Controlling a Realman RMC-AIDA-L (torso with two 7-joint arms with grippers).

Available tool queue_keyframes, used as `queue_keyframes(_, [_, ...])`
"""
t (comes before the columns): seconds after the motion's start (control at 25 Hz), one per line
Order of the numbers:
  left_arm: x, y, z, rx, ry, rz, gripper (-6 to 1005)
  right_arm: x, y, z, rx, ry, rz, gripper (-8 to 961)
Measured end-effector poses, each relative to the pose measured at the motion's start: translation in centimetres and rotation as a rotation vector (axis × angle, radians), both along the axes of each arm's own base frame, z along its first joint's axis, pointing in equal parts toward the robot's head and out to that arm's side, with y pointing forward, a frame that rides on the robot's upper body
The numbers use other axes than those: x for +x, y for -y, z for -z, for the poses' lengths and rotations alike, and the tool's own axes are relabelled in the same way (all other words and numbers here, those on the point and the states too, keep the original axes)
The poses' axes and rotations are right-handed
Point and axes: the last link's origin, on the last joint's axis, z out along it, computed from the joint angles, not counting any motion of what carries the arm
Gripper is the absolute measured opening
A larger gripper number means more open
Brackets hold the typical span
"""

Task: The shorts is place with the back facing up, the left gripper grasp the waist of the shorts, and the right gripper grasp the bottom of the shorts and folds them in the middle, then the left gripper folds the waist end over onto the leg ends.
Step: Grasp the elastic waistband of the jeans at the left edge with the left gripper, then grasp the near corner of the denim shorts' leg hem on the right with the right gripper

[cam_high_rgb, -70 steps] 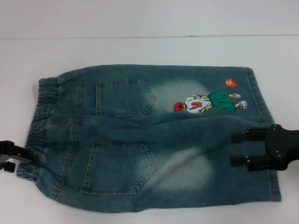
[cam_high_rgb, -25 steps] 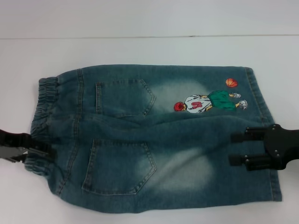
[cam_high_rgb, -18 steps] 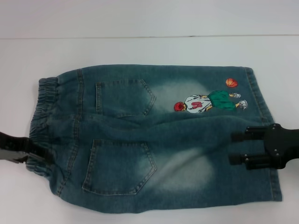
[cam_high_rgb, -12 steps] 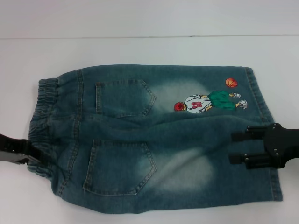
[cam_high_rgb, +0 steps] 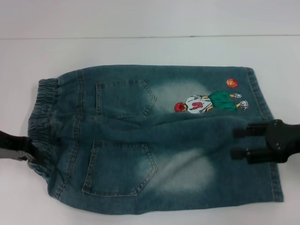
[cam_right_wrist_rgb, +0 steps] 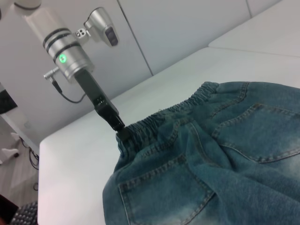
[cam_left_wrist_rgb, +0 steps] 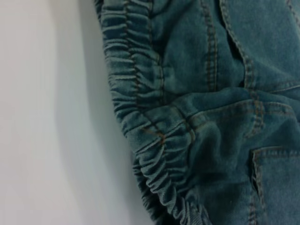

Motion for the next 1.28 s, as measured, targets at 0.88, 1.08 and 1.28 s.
queue_keyframes(0.88, [3.3,-2.6,-0.1,0.023,0.031,0.037,34,0.0,-0.8,-6.7,-0.406,0.471,0.102,793])
queue_keyframes(1.08, [3.8,-2.9,0.0,0.024,0.037,0.04,34,-0.2,-0.8,-6.2,-0.475,0.571,0.097,793])
queue_keyframes(1.28, [4.0,-3.1,0.1,0.025,0.039,0.046,34,-0.3,-0.7,-5.0,-0.532,0.648,0.086,793])
